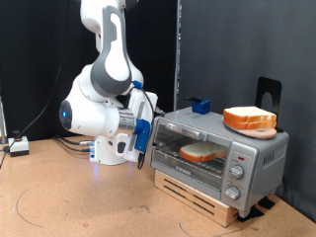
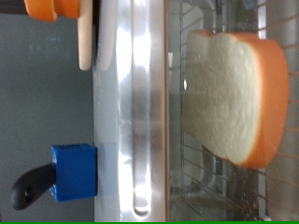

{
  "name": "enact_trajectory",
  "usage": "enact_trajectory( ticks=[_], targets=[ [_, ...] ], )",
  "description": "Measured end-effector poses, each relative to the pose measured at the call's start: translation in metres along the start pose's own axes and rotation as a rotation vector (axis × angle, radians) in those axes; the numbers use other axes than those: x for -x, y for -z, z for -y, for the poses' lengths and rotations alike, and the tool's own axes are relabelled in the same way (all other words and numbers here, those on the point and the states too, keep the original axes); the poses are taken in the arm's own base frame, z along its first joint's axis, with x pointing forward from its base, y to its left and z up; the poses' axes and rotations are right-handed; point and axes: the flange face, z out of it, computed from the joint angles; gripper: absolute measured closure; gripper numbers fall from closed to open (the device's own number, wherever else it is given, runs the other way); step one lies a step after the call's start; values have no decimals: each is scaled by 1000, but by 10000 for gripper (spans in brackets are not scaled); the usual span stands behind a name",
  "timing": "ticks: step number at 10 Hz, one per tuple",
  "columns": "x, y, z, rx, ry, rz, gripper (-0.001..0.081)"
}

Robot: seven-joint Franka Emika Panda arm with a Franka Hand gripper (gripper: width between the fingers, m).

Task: Make a piece of toast with the oven

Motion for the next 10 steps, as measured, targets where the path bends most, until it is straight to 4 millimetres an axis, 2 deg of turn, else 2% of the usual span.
enact_trajectory(
  ticks=[1,2,5,7,8,10],
  targets=[
    [5,-3,1,-24,8,64,-3],
    [3,-2,3,-39,40,98,-3],
    [-35,0,14,-10,153,52,-3],
    [-64,4,24,-17,211,-96,-3],
    [-71,4,26,-16,231,-132,-3],
    [-72,0,30,-73,232,-123,-3]
  ],
)
